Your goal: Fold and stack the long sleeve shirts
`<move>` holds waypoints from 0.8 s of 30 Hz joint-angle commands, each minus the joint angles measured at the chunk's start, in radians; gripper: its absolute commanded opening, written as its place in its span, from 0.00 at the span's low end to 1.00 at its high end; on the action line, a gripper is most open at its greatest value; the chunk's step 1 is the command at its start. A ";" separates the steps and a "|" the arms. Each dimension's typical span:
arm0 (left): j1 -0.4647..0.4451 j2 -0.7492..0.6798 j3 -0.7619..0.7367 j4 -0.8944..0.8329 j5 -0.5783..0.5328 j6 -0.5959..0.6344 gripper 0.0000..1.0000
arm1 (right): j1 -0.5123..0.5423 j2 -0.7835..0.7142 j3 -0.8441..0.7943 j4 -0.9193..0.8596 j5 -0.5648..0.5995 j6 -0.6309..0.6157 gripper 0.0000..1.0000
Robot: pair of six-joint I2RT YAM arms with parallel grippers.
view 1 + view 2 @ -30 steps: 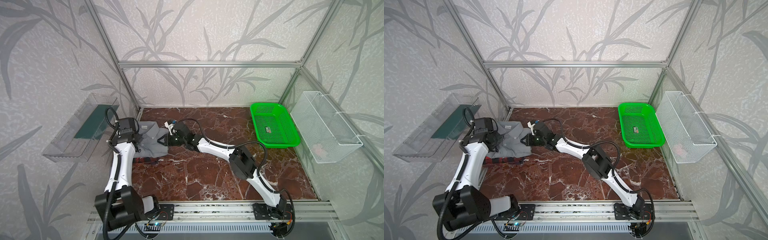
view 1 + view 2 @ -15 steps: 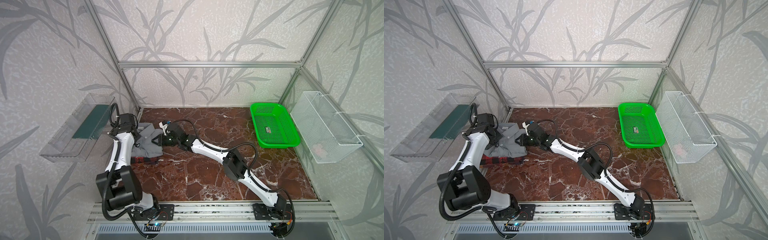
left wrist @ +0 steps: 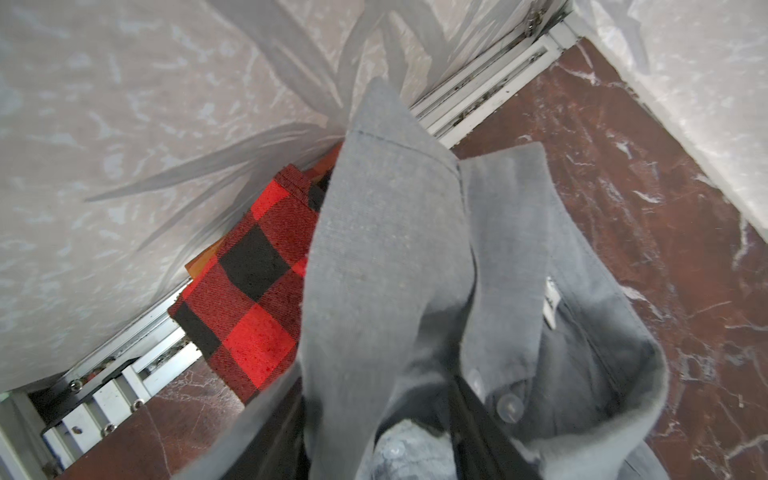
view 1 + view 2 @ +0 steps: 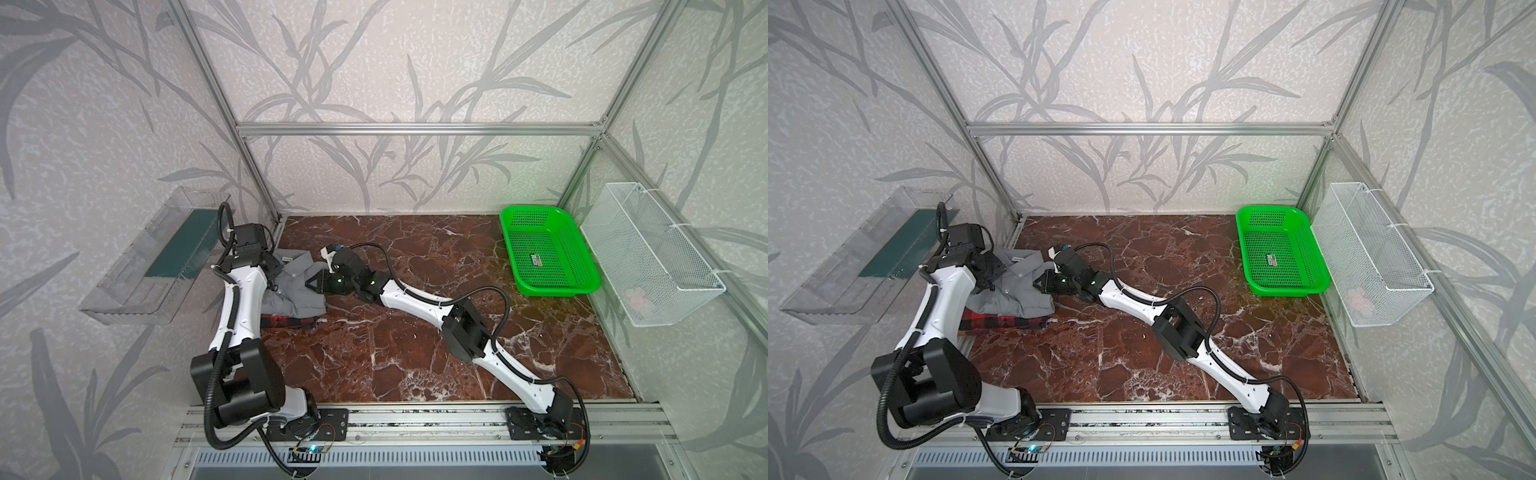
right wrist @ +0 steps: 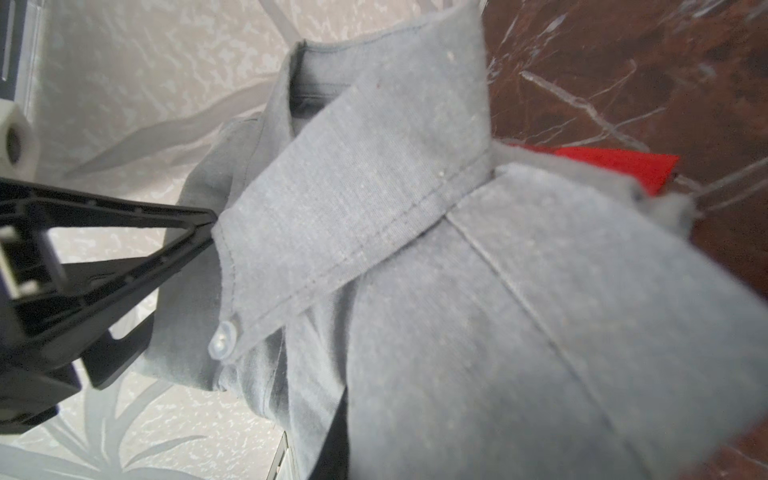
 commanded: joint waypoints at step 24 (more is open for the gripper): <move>-0.253 -0.155 0.039 0.019 -0.070 0.051 0.94 | 0.072 0.008 0.058 -0.009 0.094 0.040 0.00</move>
